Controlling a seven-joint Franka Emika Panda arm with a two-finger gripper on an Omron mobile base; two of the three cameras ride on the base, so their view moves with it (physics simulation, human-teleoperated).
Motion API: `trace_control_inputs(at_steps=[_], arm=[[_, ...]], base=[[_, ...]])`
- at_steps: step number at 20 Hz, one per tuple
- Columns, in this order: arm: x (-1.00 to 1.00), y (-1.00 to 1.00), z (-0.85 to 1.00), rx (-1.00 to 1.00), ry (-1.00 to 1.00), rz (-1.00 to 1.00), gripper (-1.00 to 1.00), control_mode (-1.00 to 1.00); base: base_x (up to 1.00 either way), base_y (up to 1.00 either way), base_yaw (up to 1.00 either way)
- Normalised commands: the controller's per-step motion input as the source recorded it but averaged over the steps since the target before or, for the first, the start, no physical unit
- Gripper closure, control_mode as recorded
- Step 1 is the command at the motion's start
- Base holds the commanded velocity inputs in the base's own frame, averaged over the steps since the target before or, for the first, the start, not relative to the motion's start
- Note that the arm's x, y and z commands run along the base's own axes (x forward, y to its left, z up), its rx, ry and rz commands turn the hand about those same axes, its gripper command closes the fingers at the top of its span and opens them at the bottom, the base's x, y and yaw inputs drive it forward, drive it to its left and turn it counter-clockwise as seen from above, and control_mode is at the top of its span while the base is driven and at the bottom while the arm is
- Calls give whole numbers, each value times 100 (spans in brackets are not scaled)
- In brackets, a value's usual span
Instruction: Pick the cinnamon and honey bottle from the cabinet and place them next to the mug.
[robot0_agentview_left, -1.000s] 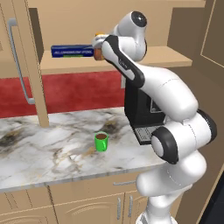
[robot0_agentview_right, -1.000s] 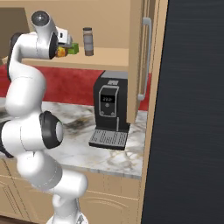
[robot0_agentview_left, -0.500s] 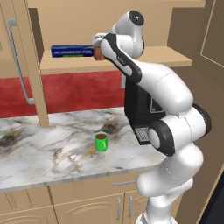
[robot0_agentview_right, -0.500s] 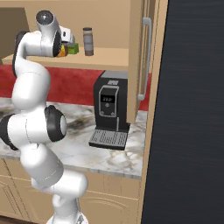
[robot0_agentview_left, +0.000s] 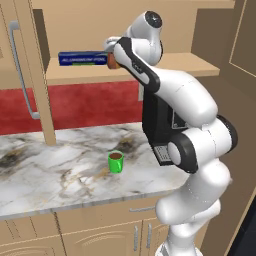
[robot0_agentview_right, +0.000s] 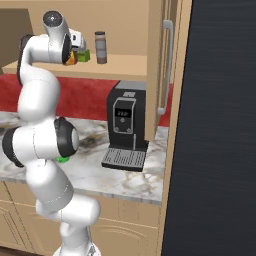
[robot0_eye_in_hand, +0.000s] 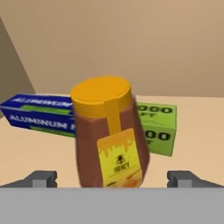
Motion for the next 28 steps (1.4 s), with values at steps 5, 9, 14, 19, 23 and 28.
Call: trace_control_inputs(at_steps=[5, 9, 14, 19, 23, 28], arm=[[15, 7, 0, 0, 0, 0, -100, -100], [11, 1, 0, 0, 0, 0, -100, -100], [6, 0, 0, 0, 0, 0, -100, -100], [1, 0, 0, 0, 0, 0, -100, -100], [0, 0, -4, 0, 0, 0, -100, -100], [6, 0, -12, 0, 0, 0, -100, -100]], base=[[0, 0, 0], [0, 0, 0], [0, 0, 0], [0, 0, 0], [0, 0, 0], [0, 0, 0]])
